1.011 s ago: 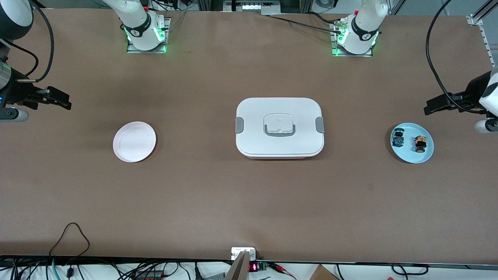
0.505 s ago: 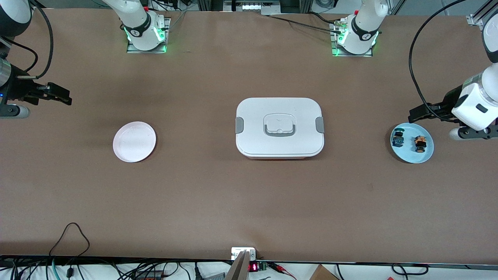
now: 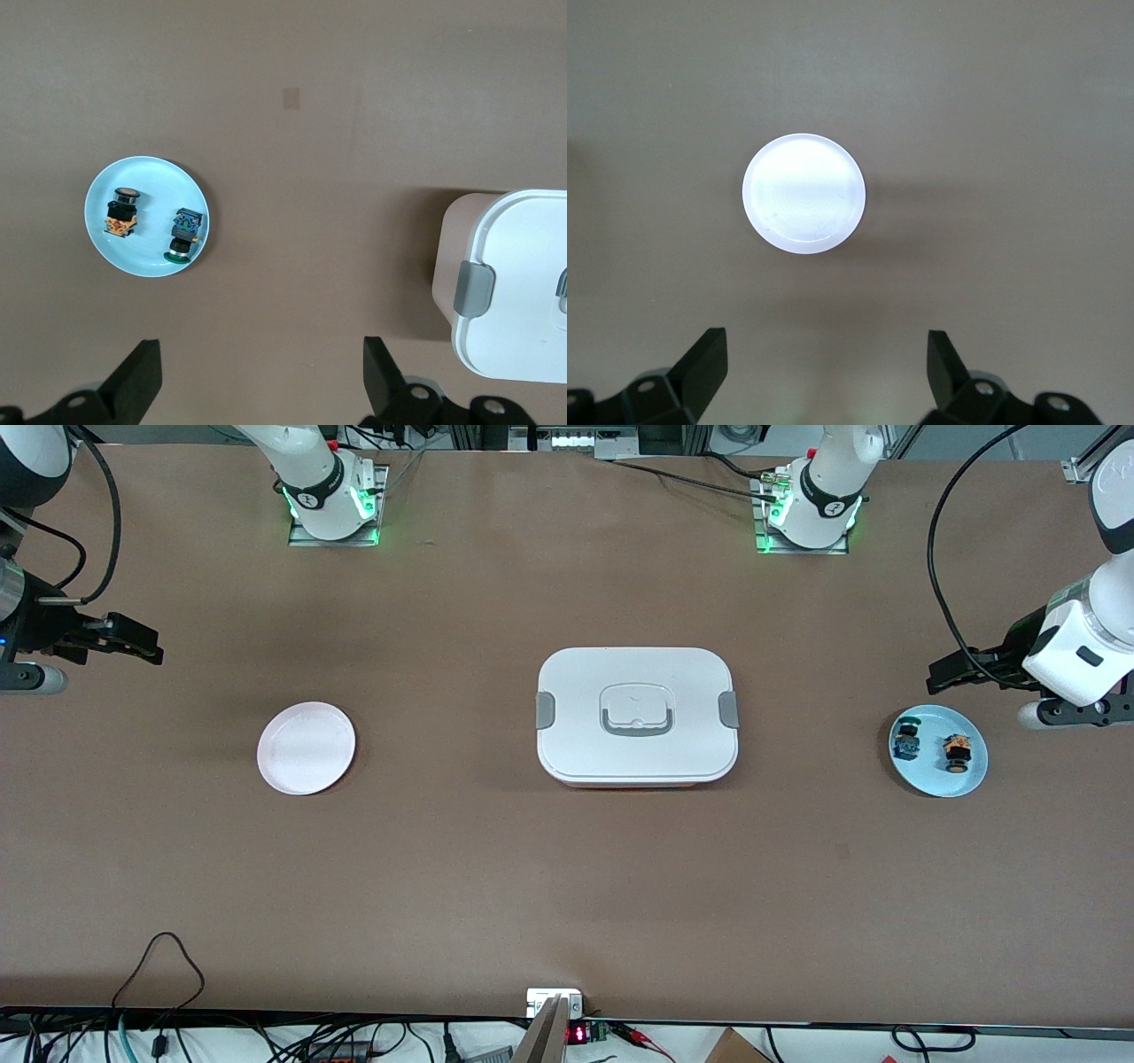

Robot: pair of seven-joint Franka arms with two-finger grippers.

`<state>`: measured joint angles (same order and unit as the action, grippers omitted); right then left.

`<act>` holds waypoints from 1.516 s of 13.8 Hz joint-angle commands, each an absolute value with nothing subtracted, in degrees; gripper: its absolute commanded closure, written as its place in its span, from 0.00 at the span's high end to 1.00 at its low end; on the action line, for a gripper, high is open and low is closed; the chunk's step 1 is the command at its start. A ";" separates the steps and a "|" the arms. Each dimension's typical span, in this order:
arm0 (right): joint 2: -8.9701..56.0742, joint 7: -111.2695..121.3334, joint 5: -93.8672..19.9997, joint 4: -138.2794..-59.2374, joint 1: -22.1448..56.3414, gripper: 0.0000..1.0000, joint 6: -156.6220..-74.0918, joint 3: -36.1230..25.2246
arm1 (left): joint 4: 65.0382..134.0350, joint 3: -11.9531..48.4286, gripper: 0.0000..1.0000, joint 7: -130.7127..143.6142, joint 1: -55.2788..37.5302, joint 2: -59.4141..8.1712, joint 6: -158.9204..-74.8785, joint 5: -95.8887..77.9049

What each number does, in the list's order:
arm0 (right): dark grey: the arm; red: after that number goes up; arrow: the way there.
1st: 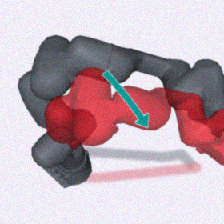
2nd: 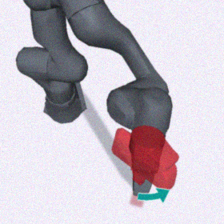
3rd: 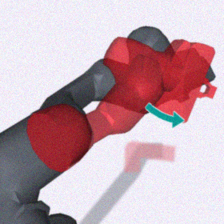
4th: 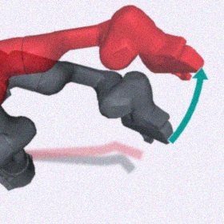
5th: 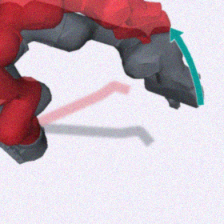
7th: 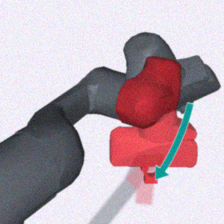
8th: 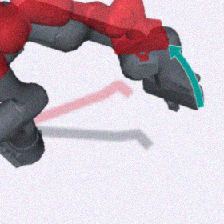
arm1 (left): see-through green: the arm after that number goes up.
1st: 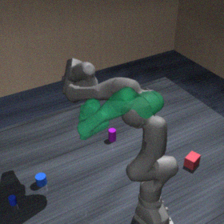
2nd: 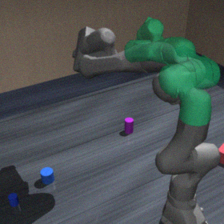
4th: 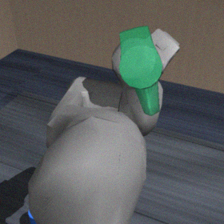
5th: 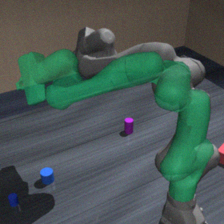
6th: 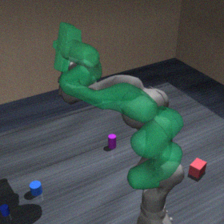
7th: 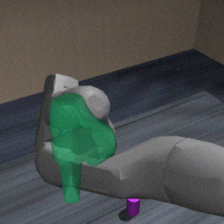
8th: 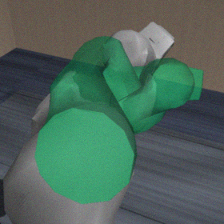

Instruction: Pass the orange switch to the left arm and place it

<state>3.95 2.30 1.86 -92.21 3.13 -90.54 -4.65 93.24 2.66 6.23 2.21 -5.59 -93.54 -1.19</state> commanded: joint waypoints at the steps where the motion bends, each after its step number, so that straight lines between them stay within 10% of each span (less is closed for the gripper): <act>1: 3.34 1.58 1.05 -92.02 3.08 1.00 -90.18 -4.57 | 94.31 2.37 1.00 6.07 2.29 -4.04 -94.31 -0.70; 21: 3.25 1.67 1.14 -92.02 3.25 1.00 -90.44 -4.48 | 91.93 2.81 1.00 4.66 1.58 -4.57 -92.29 0.79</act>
